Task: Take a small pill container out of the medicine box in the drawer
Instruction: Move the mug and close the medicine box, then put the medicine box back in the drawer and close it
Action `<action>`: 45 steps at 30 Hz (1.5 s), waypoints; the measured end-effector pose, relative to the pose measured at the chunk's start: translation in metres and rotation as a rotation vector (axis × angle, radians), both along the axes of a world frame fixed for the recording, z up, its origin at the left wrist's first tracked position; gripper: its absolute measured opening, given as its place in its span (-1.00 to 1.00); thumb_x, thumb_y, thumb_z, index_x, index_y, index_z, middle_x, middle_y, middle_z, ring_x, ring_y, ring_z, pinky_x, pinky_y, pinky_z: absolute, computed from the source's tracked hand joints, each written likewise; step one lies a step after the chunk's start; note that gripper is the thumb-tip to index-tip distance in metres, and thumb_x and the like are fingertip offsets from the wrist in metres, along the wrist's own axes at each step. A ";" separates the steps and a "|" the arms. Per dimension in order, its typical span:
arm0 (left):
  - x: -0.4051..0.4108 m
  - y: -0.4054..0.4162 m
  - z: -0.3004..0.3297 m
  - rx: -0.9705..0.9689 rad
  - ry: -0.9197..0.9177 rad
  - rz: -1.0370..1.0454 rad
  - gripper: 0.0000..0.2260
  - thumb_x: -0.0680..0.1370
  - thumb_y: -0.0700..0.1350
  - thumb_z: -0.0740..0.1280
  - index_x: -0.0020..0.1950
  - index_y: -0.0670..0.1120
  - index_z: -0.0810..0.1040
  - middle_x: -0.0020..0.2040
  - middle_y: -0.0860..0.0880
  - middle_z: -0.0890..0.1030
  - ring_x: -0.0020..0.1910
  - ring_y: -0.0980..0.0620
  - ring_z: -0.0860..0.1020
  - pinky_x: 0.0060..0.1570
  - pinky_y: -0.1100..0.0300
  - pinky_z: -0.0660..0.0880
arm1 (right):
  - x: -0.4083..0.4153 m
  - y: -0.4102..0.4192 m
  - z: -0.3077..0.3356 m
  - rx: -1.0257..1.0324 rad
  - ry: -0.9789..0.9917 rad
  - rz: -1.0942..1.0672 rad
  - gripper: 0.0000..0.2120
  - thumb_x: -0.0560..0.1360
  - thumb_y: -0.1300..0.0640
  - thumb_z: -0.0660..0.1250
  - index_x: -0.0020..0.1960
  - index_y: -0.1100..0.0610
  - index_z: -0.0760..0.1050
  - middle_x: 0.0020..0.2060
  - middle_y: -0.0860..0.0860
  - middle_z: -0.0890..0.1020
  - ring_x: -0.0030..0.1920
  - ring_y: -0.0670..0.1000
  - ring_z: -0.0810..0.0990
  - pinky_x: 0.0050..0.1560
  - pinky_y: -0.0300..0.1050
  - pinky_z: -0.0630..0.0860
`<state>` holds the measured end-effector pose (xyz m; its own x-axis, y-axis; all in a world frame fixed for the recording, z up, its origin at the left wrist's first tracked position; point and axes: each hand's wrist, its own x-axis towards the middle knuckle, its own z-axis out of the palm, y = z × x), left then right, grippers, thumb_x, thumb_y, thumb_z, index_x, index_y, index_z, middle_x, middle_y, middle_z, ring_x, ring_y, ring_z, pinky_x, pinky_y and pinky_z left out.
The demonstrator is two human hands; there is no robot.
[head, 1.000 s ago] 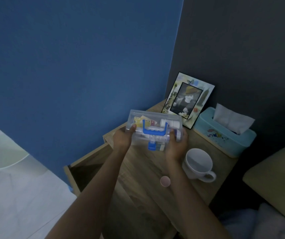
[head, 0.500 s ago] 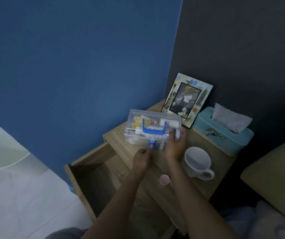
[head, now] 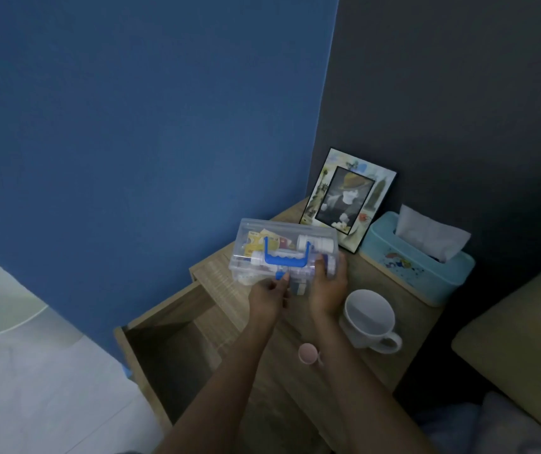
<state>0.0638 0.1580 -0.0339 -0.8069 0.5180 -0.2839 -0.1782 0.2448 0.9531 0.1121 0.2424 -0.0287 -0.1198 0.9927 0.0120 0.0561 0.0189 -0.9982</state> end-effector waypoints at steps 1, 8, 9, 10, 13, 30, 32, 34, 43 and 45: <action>-0.001 0.002 0.000 -0.023 0.006 0.003 -0.70 0.57 0.02 0.29 -0.27 -0.14 0.58 -0.37 -0.03 0.59 -0.42 0.10 0.50 -0.36 0.27 0.44 | 0.000 0.000 0.000 -0.005 0.006 -0.001 -0.63 0.57 0.14 0.29 0.37 0.12 0.42 0.08 -0.08 0.53 0.07 -0.08 0.52 0.05 -0.15 0.46; -0.011 0.004 -0.001 -0.085 0.038 -0.075 -0.66 0.58 0.03 0.27 -0.19 -0.21 0.63 -0.28 -0.11 0.62 -0.31 0.01 0.54 -0.10 0.06 0.54 | 0.000 0.002 -0.003 0.017 0.000 -0.001 -0.64 0.56 0.15 0.30 0.34 0.12 0.44 0.08 -0.04 0.57 0.07 -0.02 0.57 0.07 -0.09 0.51; -0.013 0.004 0.001 -0.098 0.028 -0.112 -0.67 0.59 0.03 0.25 -0.19 -0.17 0.61 -0.27 -0.09 0.60 -0.31 0.03 0.52 -0.12 0.07 0.52 | 0.000 0.002 -0.003 0.013 0.000 -0.004 -0.64 0.56 0.15 0.30 0.35 0.12 0.44 0.10 -0.02 0.58 0.08 -0.01 0.57 0.08 -0.09 0.51; -0.014 0.005 0.003 -0.121 0.021 -0.165 -0.69 0.61 0.04 0.21 -0.18 -0.12 0.57 -0.28 -0.06 0.58 -0.32 0.06 0.49 -0.18 0.13 0.49 | 0.000 0.002 -0.003 0.012 0.002 -0.002 -0.64 0.56 0.16 0.30 0.35 0.12 0.44 0.12 0.00 0.59 0.09 0.00 0.57 0.08 -0.10 0.50; -0.014 0.004 0.010 -0.090 -0.115 -0.286 -0.71 0.64 0.05 0.11 -0.18 -0.03 0.48 -0.31 0.00 0.48 -0.34 0.10 0.42 -0.30 0.26 0.38 | 0.000 0.003 -0.004 0.015 0.003 0.008 -0.65 0.56 0.17 0.29 0.34 0.15 0.44 0.17 0.08 0.62 0.13 0.08 0.60 0.12 0.00 0.54; -0.098 -0.002 0.058 -0.416 0.628 0.022 -0.57 0.57 0.00 0.29 0.36 -0.21 0.43 0.30 -0.22 0.48 0.31 -0.18 0.45 0.26 0.02 0.39 | -0.016 0.046 0.036 -0.182 -0.280 0.018 -0.36 0.54 -0.08 0.27 0.52 0.17 0.20 0.44 0.18 0.39 0.39 0.22 0.41 0.34 0.12 0.42; -0.110 0.001 0.047 -0.507 0.527 -0.041 -0.42 0.56 0.08 0.28 0.45 -0.26 0.29 0.41 -0.26 0.39 0.40 -0.21 0.35 0.33 0.00 0.32 | -0.017 0.052 0.037 -0.327 -0.321 0.094 -0.38 0.55 -0.06 0.27 0.50 0.20 0.23 0.38 0.19 0.46 0.09 0.20 0.61 0.01 0.05 0.60; -0.115 0.003 0.038 -0.435 0.307 -0.072 -0.41 0.55 0.12 0.29 0.38 -0.30 0.34 0.36 -0.26 0.45 0.31 -0.20 0.44 0.18 0.06 0.37 | -0.016 0.055 0.038 -0.399 -0.357 0.146 -0.51 0.56 -0.03 0.25 0.37 0.26 0.40 0.17 0.18 0.60 -0.34 0.03 0.55 -0.44 -0.18 0.47; -0.115 -0.021 0.050 -0.258 0.041 -0.107 -0.57 0.55 0.06 0.30 0.11 -0.32 0.58 0.06 -0.29 0.58 0.08 -0.20 0.58 -0.09 0.10 0.43 | -0.004 0.041 0.048 -0.452 -0.293 0.247 -0.64 0.55 0.05 0.31 0.21 0.29 0.52 -0.01 0.20 0.65 -0.23 0.11 0.62 -0.38 -0.15 0.49; -0.118 -0.038 0.060 -0.243 0.062 -0.112 -0.63 0.55 0.03 0.32 -0.01 -0.31 0.59 -0.08 -0.25 0.55 -0.09 -0.13 0.57 -0.20 0.10 0.44 | 0.000 0.026 0.051 -0.452 -0.246 0.259 -0.65 0.55 0.04 0.32 0.20 0.27 0.53 -0.01 0.18 0.66 -0.15 0.14 0.66 -0.22 -0.01 0.61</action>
